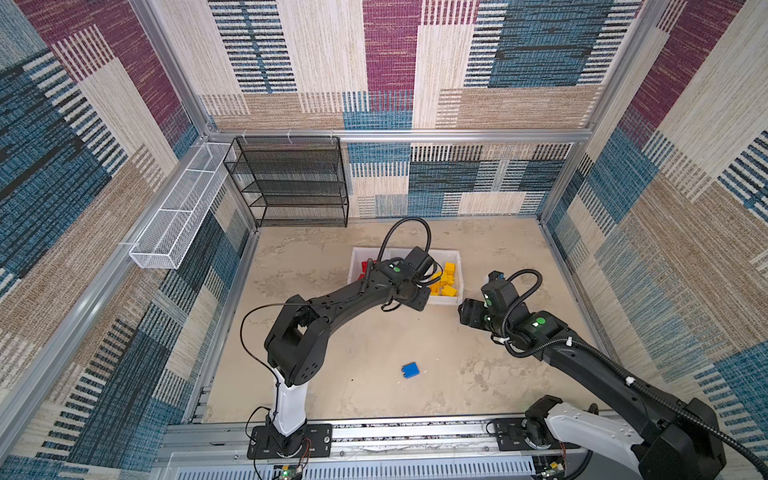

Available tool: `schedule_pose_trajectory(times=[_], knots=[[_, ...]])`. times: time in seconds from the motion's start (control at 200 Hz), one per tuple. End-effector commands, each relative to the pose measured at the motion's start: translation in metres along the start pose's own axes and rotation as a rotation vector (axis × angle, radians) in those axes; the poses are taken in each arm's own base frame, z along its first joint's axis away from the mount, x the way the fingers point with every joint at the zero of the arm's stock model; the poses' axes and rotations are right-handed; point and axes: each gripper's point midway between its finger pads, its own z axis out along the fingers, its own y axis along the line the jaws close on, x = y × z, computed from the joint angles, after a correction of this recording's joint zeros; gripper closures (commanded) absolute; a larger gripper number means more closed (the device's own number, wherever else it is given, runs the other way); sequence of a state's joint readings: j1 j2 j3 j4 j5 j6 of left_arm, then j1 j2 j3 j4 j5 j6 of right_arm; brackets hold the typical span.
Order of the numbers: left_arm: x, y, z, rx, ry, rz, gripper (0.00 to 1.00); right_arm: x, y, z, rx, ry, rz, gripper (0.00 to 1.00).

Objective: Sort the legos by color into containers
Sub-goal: 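Carry the blue brick with the left gripper into the blue compartment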

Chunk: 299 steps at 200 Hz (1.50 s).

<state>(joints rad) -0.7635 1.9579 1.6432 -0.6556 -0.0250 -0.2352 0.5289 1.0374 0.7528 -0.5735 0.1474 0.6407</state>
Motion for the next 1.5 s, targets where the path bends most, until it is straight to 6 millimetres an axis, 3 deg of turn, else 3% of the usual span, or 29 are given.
schedule_pose_trajectory(times=[0.0, 0.1, 0.23, 0.441, 0.576, 0.776, 1.097, 1.297, 1.492], knots=[[-0.02, 0.022, 0.001, -0.047, -0.003, 0.054, 0.55, -0.002, -0.005, -0.006, 0.018, -0.017, 0.021, 0.2], [-0.041, 0.037, 0.012, -0.066, -0.009, 0.041, 0.55, -0.002, -0.003, -0.009, 0.003, -0.016, 0.019, 0.2], [-0.053, 0.043, 0.024, -0.077, 0.007, 0.051, 0.54, -0.002, -0.003, -0.012, 0.002, -0.017, 0.023, 0.2], [-0.057, 0.056, 0.036, -0.094, 0.01, 0.035, 0.54, 0.001, -0.004, -0.012, 0.0, -0.005, 0.029, 0.2], [-0.054, 0.061, 0.038, -0.1, 0.021, 0.027, 0.48, 0.001, -0.002, -0.013, -0.01, -0.003, 0.03, 0.2], [-0.056, 0.059, 0.033, -0.095, 0.008, 0.021, 0.39, 0.0, 0.0, -0.013, -0.016, -0.001, 0.033, 0.2], [-0.064, 0.059, 0.015, -0.094, -0.029, 0.011, 0.38, 0.001, 0.0, -0.013, -0.017, 0.0, 0.032, 0.2], [-0.048, 0.06, 0.005, -0.092, -0.03, -0.024, 0.38, 0.004, 0.0, -0.01, -0.024, 0.011, 0.028, 0.2], [-0.027, 0.063, -0.018, -0.086, -0.066, -0.06, 0.38, 0.012, -0.005, -0.001, 0.002, 0.039, 0.014, 0.22]])
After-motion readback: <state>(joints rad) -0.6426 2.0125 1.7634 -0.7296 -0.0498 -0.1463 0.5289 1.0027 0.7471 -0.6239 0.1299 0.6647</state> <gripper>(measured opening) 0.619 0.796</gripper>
